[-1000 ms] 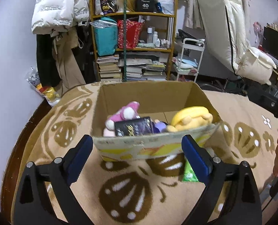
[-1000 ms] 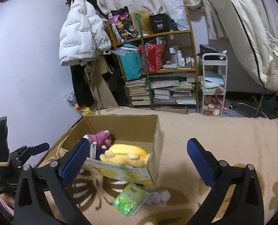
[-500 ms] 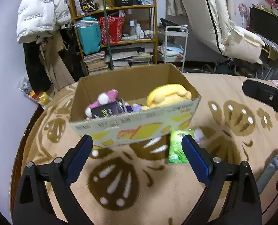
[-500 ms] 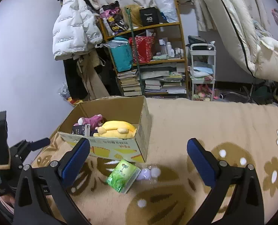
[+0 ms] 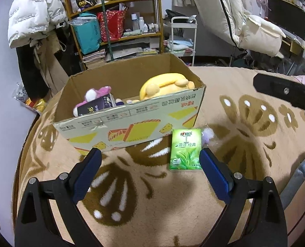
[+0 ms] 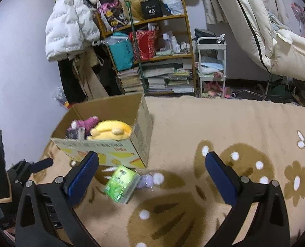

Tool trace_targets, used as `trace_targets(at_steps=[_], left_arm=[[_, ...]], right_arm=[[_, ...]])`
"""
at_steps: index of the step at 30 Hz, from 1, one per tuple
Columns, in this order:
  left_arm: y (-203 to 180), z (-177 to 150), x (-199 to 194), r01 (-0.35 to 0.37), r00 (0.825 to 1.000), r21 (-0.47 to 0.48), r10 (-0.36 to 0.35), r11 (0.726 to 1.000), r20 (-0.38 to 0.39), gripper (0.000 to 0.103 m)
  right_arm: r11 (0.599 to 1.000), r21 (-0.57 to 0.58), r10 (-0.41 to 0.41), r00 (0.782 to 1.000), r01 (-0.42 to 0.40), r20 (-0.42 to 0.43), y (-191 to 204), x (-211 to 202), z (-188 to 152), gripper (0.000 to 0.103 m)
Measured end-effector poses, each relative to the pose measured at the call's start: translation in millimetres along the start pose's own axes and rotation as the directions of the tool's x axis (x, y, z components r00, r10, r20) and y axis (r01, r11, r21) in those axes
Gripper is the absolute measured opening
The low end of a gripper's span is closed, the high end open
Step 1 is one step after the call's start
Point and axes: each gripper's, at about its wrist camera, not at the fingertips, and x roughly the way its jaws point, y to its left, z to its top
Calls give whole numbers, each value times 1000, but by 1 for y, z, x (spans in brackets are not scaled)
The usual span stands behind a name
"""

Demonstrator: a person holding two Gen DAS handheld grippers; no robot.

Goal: Organize soft objects
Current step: 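Move both tools down toward the green tissue pack and bagged purple plush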

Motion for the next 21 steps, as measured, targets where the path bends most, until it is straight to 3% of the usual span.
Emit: trace_targets(at_steps=[21], left_arm=[[-5, 2, 39, 163, 987, -69, -164, 984, -3, 95]], right_arm=[[999, 21, -28, 987, 32, -160, -7, 51, -14, 103]])
